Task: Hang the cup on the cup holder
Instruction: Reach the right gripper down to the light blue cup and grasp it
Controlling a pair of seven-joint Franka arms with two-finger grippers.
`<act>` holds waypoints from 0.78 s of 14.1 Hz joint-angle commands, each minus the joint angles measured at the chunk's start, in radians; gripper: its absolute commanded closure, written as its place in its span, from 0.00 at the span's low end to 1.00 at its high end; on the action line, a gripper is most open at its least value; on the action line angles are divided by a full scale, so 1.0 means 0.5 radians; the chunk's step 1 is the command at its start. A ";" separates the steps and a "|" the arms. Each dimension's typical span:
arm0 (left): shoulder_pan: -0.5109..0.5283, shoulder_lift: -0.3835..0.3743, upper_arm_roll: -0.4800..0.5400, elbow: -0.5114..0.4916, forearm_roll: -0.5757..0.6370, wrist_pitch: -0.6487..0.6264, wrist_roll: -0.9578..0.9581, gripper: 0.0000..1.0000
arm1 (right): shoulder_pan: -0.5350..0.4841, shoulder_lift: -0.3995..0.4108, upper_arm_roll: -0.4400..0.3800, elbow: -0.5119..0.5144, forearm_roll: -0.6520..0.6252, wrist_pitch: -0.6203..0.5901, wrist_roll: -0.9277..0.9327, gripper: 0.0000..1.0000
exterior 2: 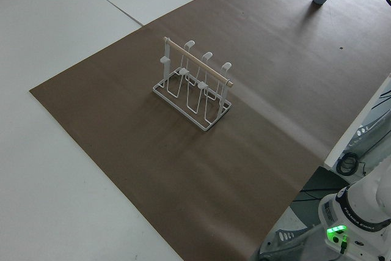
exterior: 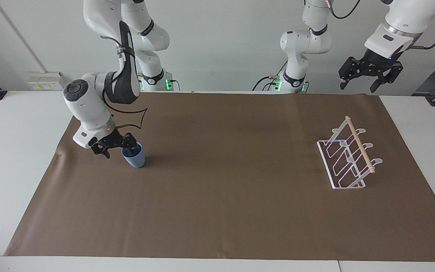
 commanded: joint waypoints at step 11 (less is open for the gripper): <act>-0.033 -0.036 0.014 -0.032 -0.095 0.023 -0.017 0.00 | -0.016 -0.036 0.002 0.102 0.061 -0.169 -0.075 1.00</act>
